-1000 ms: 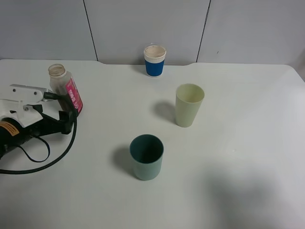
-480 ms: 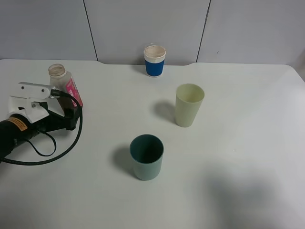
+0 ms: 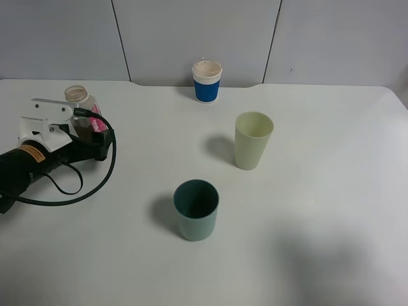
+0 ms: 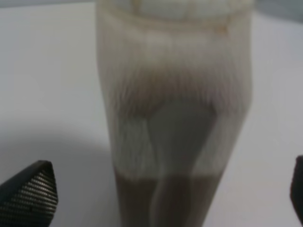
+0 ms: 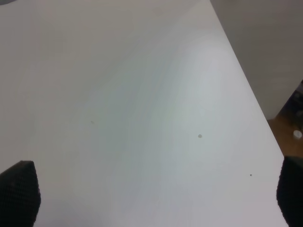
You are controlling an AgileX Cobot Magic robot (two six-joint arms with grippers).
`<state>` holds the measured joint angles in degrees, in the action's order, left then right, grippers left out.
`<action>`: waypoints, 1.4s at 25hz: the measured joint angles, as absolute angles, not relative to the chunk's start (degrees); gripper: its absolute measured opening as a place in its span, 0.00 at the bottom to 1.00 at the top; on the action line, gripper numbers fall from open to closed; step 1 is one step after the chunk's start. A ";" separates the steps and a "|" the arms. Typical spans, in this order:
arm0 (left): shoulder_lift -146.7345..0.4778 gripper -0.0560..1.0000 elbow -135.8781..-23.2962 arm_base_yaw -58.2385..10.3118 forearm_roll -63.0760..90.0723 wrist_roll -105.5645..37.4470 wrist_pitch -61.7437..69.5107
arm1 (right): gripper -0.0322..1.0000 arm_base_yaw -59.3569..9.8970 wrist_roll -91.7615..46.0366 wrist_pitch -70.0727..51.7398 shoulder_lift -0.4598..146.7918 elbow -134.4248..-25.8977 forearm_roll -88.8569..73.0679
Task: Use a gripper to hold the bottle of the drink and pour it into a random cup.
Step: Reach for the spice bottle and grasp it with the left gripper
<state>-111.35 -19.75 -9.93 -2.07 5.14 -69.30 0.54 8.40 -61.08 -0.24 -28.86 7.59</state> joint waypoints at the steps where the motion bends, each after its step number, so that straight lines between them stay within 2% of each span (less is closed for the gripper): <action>1: -111.89 0.96 -20.34 -9.93 -2.07 5.14 -69.30 | 1.00 0.54 8.40 -61.08 -0.24 -28.86 7.59; 12: -117.54 0.95 -26.39 -9.93 -2.98 5.14 -69.30 | 1.00 0.54 8.40 -61.08 -0.24 -28.86 7.59; 15: -118.66 0.91 -27.62 -9.93 -3.09 5.14 -69.30 | 1.00 0.54 8.40 -61.08 -0.24 -28.86 7.59; 16: -118.91 0.88 -27.77 -9.93 -3.11 5.14 -69.30 | 1.00 0.54 8.40 -61.08 -0.24 -28.86 7.59; 22: -119.21 0.39 -27.88 -9.93 -3.09 3.95 -69.30 | 1.00 0.54 8.40 -61.08 -0.24 -28.86 7.59; 23: -119.21 0.37 -27.88 -9.93 -3.13 3.49 -69.30 | 1.00 0.54 8.40 -61.08 -0.24 -28.86 7.59; 35: -119.21 0.37 -28.00 -9.98 -3.81 0.85 -69.18 | 1.00 0.54 8.40 -61.08 -0.24 -28.86 7.59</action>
<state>-119.21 -28.00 -9.98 -3.81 0.85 -69.18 0.54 8.40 -61.08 -0.24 -28.86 7.59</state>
